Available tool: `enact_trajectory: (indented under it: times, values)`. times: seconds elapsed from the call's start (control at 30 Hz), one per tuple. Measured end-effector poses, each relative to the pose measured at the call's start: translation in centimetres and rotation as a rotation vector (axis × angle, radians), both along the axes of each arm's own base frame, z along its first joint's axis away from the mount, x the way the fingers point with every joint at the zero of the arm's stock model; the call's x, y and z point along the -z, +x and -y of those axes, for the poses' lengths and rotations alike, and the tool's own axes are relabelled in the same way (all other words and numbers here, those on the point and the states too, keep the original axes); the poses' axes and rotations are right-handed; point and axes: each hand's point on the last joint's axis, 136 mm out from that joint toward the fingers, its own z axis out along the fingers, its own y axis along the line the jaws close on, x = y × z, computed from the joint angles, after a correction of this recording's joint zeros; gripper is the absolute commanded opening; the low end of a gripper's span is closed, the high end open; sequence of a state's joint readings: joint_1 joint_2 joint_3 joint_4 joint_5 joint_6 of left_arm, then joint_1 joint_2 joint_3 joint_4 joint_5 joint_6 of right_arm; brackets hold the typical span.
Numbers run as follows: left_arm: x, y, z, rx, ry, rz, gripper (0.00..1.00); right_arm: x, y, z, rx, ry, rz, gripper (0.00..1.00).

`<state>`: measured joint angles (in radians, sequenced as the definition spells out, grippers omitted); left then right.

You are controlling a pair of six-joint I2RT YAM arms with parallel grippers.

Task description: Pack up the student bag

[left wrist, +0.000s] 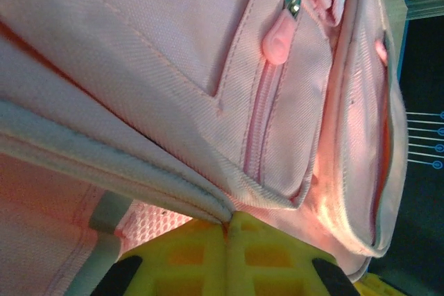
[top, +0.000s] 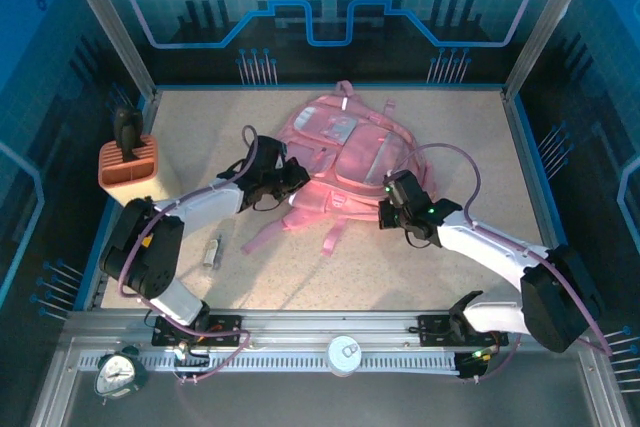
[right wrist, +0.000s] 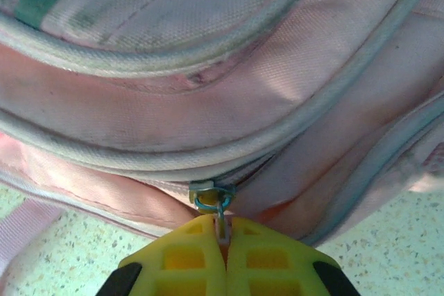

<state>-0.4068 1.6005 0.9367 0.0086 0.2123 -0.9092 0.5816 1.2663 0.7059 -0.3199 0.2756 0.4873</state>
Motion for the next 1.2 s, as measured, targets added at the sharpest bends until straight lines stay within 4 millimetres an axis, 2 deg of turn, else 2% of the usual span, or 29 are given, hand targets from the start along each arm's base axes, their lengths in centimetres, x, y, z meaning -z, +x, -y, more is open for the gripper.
enact_trajectory:
  times: [0.07,0.13,0.27,0.3,0.4,0.5,0.67,0.87,1.0,1.13,1.2]
  values:
    - [-0.3,1.0,-0.4,0.01,0.018,0.008,0.0,-0.2,-0.7,-1.3,-0.047,0.009,-0.006,0.0]
    - [-0.3,2.6,-1.2,0.017,0.027,0.011,0.0,-0.5,-1.6,-3.5,-0.11,0.019,-0.015,0.0]
    - [-0.3,6.3,-3.1,0.03,0.04,0.04,0.0,-1.5,-2.5,-9.9,-0.239,0.069,-0.035,0.0]
    - [-0.4,6.8,-3.4,0.034,0.048,0.048,0.03,-1.5,-2.5,-11.1,-0.259,0.087,-0.042,0.0]
    - [-1.1,6.8,-4.0,0.044,0.05,0.066,0.26,-1.1,-2.5,-12.7,-0.283,0.104,-0.076,0.0]
    - [-2.4,4.3,-4.1,0.054,0.013,0.084,0.36,-0.8,-2.7,-12.8,-0.285,0.108,-0.089,0.0]
    - [-4.0,-0.7,-3.0,0.057,-0.055,0.092,0.41,-0.1,-3.0,-12.8,-0.281,0.125,-0.094,0.0]
    - [-1.4,-5.1,1.0,0.093,-0.118,-0.002,0.46,0.4,-3.5,-12.5,-0.28,0.139,-0.1,0.0]
    - [-1.4,-6.4,3.8,0.132,-0.152,-0.017,0.46,0.1,-3.5,-12.5,-0.28,0.15,-0.089,0.0]
    - [-1.2,-6.4,5.0,0.107,-0.169,-0.021,0.45,0.1,-3.5,-12.5,-0.282,0.154,-0.085,0.0]
    - [-0.3,-6.3,5.3,0.087,-0.175,-0.044,0.44,0.1,-3.5,-12.5,-0.282,0.155,-0.084,0.0]
